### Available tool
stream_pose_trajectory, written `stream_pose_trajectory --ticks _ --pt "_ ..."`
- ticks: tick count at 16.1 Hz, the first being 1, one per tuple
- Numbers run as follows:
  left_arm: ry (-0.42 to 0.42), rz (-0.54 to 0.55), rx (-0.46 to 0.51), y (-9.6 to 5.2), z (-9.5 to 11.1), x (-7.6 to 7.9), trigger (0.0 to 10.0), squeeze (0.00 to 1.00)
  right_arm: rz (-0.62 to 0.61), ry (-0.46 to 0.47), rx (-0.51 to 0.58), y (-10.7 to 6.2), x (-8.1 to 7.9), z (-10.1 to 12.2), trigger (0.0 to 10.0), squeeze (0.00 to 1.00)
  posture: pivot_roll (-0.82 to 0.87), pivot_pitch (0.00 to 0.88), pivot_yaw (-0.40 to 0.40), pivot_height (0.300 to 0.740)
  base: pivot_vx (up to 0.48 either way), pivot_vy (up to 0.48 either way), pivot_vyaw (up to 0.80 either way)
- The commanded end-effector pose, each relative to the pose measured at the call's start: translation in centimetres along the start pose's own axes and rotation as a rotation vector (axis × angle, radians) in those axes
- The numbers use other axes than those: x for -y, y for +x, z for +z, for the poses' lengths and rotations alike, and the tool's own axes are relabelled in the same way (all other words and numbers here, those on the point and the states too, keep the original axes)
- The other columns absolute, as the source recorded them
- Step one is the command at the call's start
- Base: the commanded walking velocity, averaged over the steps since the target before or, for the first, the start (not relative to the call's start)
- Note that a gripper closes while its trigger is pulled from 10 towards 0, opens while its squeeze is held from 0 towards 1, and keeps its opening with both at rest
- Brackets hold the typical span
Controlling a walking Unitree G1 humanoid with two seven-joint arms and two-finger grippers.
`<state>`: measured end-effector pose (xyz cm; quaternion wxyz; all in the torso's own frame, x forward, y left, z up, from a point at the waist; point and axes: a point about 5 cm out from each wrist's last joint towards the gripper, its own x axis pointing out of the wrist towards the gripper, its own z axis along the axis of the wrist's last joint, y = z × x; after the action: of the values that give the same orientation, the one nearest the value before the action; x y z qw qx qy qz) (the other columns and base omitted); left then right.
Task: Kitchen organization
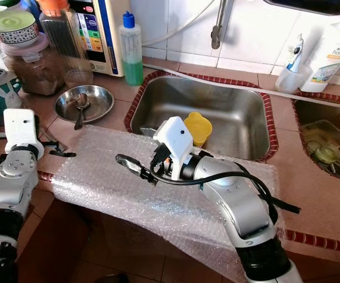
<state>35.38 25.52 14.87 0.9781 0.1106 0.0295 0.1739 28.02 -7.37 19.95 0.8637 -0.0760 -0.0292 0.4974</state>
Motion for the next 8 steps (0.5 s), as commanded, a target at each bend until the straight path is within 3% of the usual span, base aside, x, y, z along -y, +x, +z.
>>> stream_pose_trajectory --ticks 1,2,8 --pt "-0.031 0.036 -0.032 0.5 0.0 -0.7 10.0 0.59 0.003 -0.016 0.004 -0.1 0.2 0.2 10.0 0.0 0.03 0.088 0.0 0.74 0.0 0.0 0.0" --pt "-0.046 0.043 -0.046 0.7 0.1 -0.7 10.0 1.0 0.005 -0.017 0.003 -0.1 0.1 0.2 10.0 0.0 0.03 0.088 0.001 0.74 0.0 0.0 0.0" --pt "-0.08 0.06 -0.179 2.2 0.8 0.2 10.0 1.0 0.007 -0.016 0.003 0.0 -0.1 0.2 10.0 0.0 0.03 0.089 0.009 0.74 0.0 0.0 0.0"
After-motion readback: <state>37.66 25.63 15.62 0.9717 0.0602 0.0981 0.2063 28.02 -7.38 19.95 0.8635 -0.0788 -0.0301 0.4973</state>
